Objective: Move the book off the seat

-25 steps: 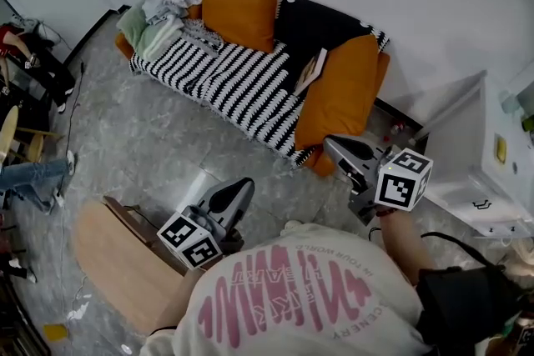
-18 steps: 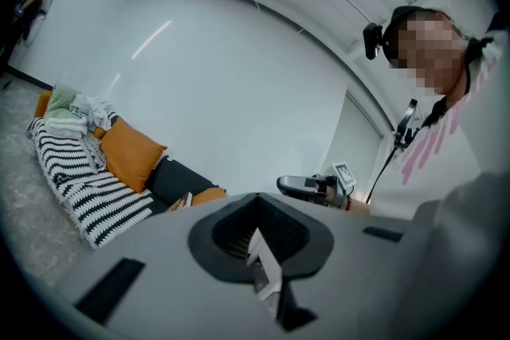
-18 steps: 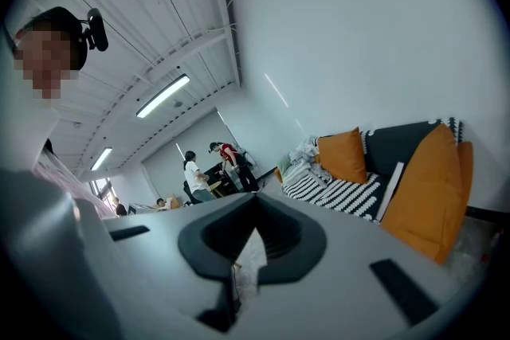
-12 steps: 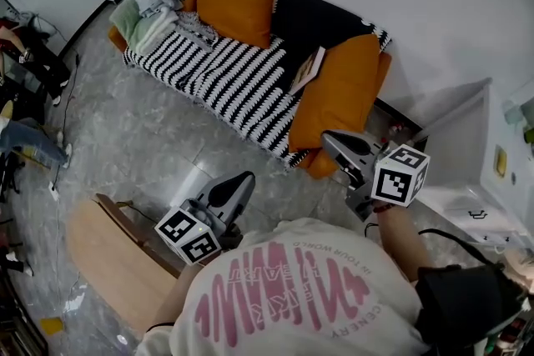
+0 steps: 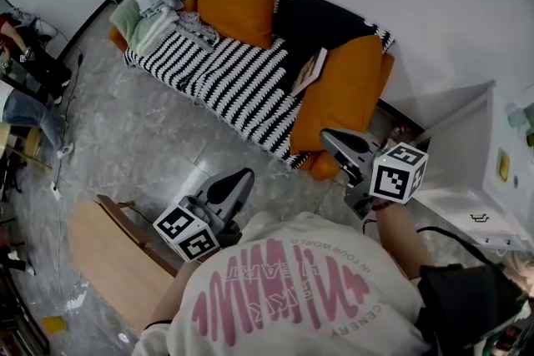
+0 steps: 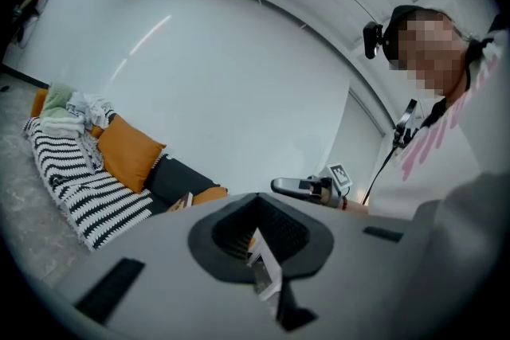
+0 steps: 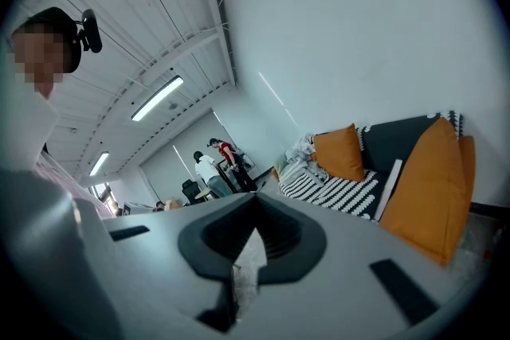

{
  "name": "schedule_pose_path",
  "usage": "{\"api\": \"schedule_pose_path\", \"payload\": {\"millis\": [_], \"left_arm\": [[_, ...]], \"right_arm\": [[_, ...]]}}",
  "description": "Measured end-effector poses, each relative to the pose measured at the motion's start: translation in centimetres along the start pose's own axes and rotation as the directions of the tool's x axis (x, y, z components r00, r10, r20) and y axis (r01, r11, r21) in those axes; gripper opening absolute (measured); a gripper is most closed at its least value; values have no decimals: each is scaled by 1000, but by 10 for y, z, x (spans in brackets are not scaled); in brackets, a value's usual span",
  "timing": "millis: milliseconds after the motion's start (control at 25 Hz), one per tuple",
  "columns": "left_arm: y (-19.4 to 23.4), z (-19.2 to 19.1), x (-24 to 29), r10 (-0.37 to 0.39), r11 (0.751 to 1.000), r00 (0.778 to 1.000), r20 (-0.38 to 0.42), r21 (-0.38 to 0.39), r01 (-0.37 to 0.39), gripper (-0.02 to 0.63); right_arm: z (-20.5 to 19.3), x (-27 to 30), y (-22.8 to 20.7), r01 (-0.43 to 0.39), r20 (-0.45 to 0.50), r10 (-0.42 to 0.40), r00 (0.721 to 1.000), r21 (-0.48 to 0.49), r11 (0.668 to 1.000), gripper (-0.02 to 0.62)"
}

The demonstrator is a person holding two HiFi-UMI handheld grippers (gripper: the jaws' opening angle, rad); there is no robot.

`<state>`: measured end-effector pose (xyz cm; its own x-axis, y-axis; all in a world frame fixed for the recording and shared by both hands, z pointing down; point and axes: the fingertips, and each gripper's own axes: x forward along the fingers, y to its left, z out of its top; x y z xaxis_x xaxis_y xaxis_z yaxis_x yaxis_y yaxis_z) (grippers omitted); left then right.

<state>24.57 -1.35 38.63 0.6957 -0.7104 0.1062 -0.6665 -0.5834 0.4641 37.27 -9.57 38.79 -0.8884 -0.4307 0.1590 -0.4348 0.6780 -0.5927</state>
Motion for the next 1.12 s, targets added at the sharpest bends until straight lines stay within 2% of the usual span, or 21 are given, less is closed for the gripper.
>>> {"api": "schedule_pose_path", "payload": {"millis": [240, 560, 760, 960, 1120], "left_arm": [[9, 1, -7, -2, 1000, 1000, -12, -10, 2, 9], [27, 12, 3, -83, 996, 996, -43, -13, 83, 9], [48, 25, 2, -130, 990, 988, -84, 35, 133, 9], [81, 40, 0, -169, 984, 979, -110, 29, 173, 9], [102, 48, 0, -226, 973, 963, -147, 21, 232, 9]], "right_arm": [[-4, 9, 1, 12, -4, -12, 1000, 8, 1000, 6], [0, 16, -10, 94, 25, -95, 995, 34, 995, 6], [3, 37, -5, 129, 41, -130, 991, 42, 991, 6], [5, 62, -4, 186, 53, -188, 981, 33, 982, 6], [10, 83, -4, 227, 75, -231, 970, 58, 972, 6]]}}
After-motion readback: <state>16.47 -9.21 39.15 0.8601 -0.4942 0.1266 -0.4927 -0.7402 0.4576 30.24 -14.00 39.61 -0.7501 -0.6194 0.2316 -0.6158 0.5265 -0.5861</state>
